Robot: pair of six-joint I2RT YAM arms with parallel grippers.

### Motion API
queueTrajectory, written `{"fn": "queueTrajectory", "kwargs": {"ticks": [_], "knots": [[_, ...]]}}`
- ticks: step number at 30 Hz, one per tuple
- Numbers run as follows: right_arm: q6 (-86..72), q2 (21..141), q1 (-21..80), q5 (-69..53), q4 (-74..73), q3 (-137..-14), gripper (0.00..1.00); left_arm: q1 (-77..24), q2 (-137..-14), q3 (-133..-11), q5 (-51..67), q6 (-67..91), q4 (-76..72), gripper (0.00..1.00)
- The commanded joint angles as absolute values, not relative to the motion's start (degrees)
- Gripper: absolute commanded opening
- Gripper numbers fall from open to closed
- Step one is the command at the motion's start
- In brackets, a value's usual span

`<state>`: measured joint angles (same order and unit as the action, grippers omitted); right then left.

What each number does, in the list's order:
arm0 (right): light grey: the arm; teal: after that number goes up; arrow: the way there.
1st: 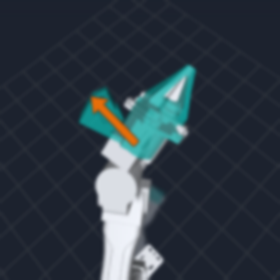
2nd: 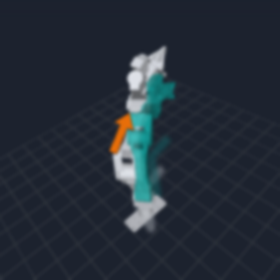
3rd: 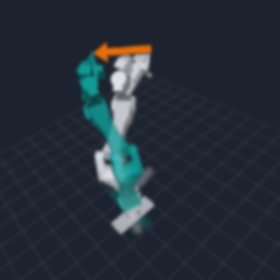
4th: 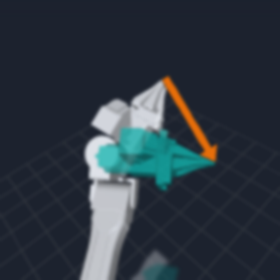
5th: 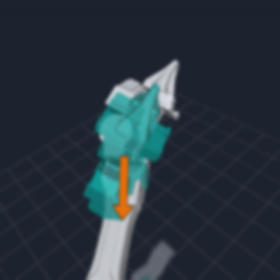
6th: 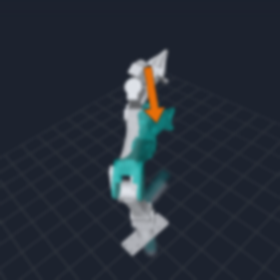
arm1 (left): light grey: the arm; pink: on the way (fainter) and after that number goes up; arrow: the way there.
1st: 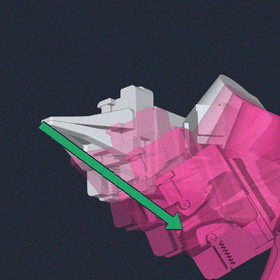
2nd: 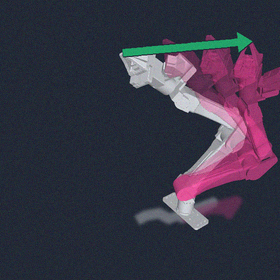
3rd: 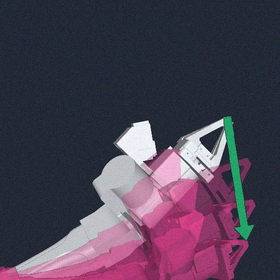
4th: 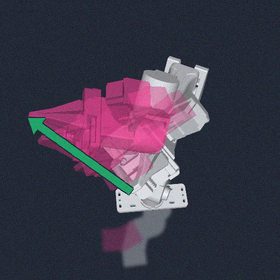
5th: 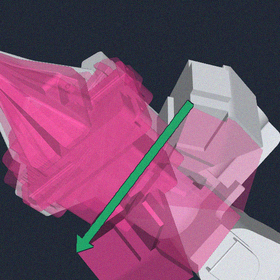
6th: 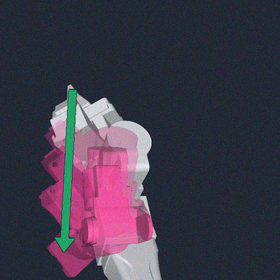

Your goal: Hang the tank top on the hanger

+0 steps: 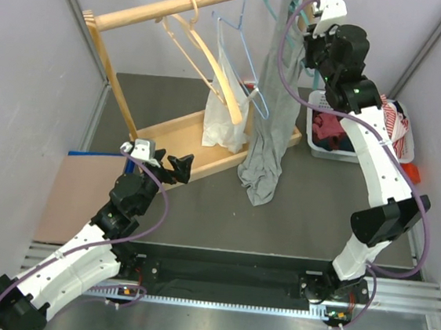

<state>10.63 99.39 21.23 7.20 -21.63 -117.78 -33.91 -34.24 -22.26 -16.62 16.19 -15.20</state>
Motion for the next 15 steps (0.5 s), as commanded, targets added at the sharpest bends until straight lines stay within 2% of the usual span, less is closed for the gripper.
{"fn": "queueTrajectory", "kwargs": {"ticks": [1,2,3,4,5,8,11,15], "knots": [[9.3,95.7,20.5,7.4,-17.7,-116.2,0.08,-34.0,-33.7,-22.4,-17.1,16.3,-16.6,0.99],[9.2,95.4,20.5,7.3,-17.6,-116.0,0.18,-34.0,-33.7,-22.4,-17.1,16.3,-16.7,0.99],[9.1,94.6,20.5,7.2,-17.6,-115.9,0.39,-33.9,-33.7,-22.4,-17.1,16.3,-16.7,0.99],[9.1,94.2,20.5,7.2,-17.7,-115.8,0.5,-33.9,-33.8,-22.4,-17.1,16.3,-16.7,0.99],[9.0,93.3,20.5,7.1,-17.7,-115.8,0.67,-34.0,-33.8,-22.5,-17.1,16.3,-16.7,0.99],[8.6,90.9,20.5,7.1,-17.7,-114.8,0.88,-33.9,-33.7,-22.6,-17.1,16.3,-16.7,0.99],[7.2,86.4,20.5,7.3,-16.1,-110.7,0.98,-33.9,-33.8,-22.5,-17.0,16.4,-16.7,0.99],[4.3,77.8,20.5,6.9,-10.7,-97.7,1.0,-34.0,-33.9,-22.4,-17.0,16.4,-16.9,0.99]]}}
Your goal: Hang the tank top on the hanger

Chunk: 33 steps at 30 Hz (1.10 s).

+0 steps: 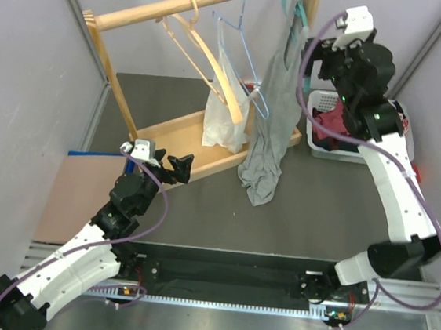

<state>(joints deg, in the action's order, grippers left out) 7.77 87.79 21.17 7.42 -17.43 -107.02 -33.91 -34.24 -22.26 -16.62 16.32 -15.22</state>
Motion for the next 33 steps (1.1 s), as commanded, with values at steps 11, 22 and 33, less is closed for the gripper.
{"fn": "queueTrajectory", "kwargs": {"ticks": [11,22,33], "knots": [[-7.5,57.1,24.5,1.1,-1.0,-64.6,0.99,-34.0,-34.5,-22.1,-17.1,16.4,-17.2,0.99],[-22.4,65.1,33.6,8.7,14.6,-37.4,0.98,-33.9,-35.9,-22.1,-17.0,16.6,-17.7,0.99],[-31.8,90.9,40.6,16.7,17.9,-44.1,0.97,-33.9,-36.2,-22.1,-17.8,16.5,-17.8,0.99]]}}
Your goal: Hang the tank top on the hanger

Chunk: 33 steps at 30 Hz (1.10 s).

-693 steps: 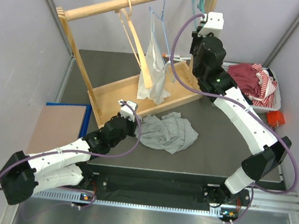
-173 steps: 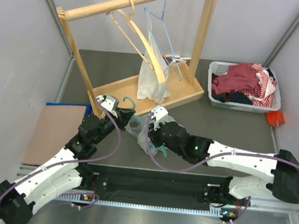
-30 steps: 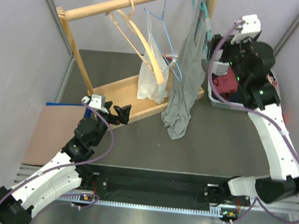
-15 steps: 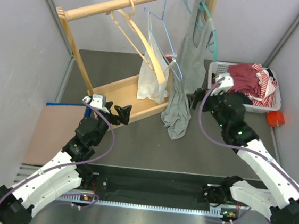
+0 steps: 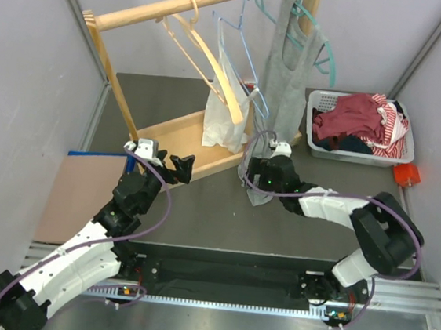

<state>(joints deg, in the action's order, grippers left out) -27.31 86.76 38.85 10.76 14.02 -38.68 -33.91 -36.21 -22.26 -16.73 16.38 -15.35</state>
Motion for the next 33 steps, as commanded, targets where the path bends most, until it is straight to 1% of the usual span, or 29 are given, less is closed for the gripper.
{"fn": "queueTrajectory", "kwargs": {"ticks": [1,5,9,12,13,14,15,16,18,20,21,22,24,25,26,27,33], "knots": [[-32.7,92.7,41.0,17.9,17.3,-44.7,0.97,-33.9,-36.1,-22.0,-18.1,16.5,-17.7,0.99],[-34.8,95.8,42.4,25.5,11.5,-47.8,0.97,-33.9,-35.9,-21.8,-18.5,16.5,-17.8,0.99],[-36.5,97.5,42.9,30.5,7.5,-48.8,0.97,-33.9,-36.1,-21.9,-18.6,16.5,-17.8,0.99],[-37.1,98.8,43.1,31.9,6.2,-49.1,0.93,-34.0,-36.1,-21.8,-18.6,16.5,-17.8,0.99],[-37.1,99.2,43.0,32.2,5.7,-49.4,0.88,-33.9,-36.1,-21.8,-18.6,16.5,-17.8,0.99],[-37.2,99.5,43.0,32.7,4.8,-49.8,0.87,-33.9,-36.2,-21.8,-18.7,16.4,-17.8,0.99],[-37.3,100.0,43.1,32.7,4.5,-49.9,0.84,-33.9,-36.2,-21.8,-18.8,16.4,-17.8,0.99],[-37.2,100.1,43.0,32.8,4.3,-50.1,0.76,-33.9,-36.1,-21.7,-18.8,16.4,-17.8,0.99],[-37.2,100.4,43.0,32.9,4.0,-50.3,0.69,-33.9,-36.0,-21.8,-18.8,16.4,-17.8,0.99],[-36.8,100.5,43.0,32.9,3.8,-50.3,0.56,-33.9,-35.9,-21.8,-18.9,16.4,-17.8,0.99],[-36.7,100.5,43.0,32.8,3.8,-50.2,0.49,-34.0,-35.8,-21.8,-18.9,16.4,-17.8,0.99],[-36.4,100.4,43.0,32.8,3.8,-50.2,0.33,-33.9,-35.9,-21.8,-18.9,16.4,-17.7,0.99],[-36.0,99.8,42.9,32.7,3.8,-50.3,0.19,-33.9,-35.6,-21.8,-18.9,16.3,-17.6,0.99],[-35.3,99.5,42.9,32.5,3.7,-50.4,0.07,-33.9,-35.5,-21.8,-18.9,16.4,-17.6,0.99],[-34.7,99.1,42.8,32.5,3.6,-50.9,0.02,-33.9,-35.5,-21.8,-18.9,16.4,-17.5,0.99],[-34.2,98.1,42.6,32.4,3.5,-51.1,0.0,-33.9,-35.2,-21.8,-19.0,16.4,-17.6,0.99],[-26.8,91.1,40.7,31.6,6.4,-53.7,0.0,-34.0,-34.5,-21.9,-19.1,16.4,-17.1,0.99]]}}
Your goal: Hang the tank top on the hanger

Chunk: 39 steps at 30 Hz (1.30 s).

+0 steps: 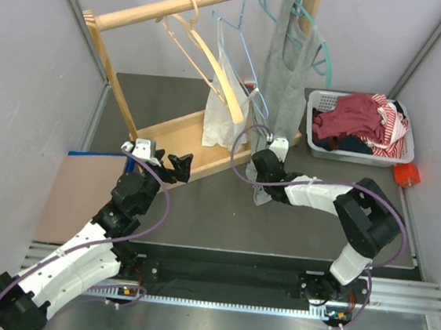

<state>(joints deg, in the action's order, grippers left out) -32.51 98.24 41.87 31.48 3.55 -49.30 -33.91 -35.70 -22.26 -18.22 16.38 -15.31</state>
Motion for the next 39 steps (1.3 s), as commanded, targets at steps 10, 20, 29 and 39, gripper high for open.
{"fn": "queueTrajectory", "kwargs": {"ticks": [10,20,29,39], "knots": [[-17.7,89.7,35.1,26.2,20.8,-60.4,0.0,-33.9,-33.1,-21.9,-19.4,16.4,-16.6,0.99],[-14.4,99.3,32.3,25.0,29.9,-69.8,0.04,-33.9,-33.0,-22.1,-20.0,16.4,-16.0,0.99],[-15.2,97.4,31.1,21.7,29.8,-66.3,0.84,-33.9,-33.0,-22.2,-19.9,16.5,-16.1,0.99],[-14.9,90.9,31.2,12.4,31.8,-56.1,1.0,-33.9,-33.0,-22.3,-19.6,16.6,-15.9,0.99]]}}
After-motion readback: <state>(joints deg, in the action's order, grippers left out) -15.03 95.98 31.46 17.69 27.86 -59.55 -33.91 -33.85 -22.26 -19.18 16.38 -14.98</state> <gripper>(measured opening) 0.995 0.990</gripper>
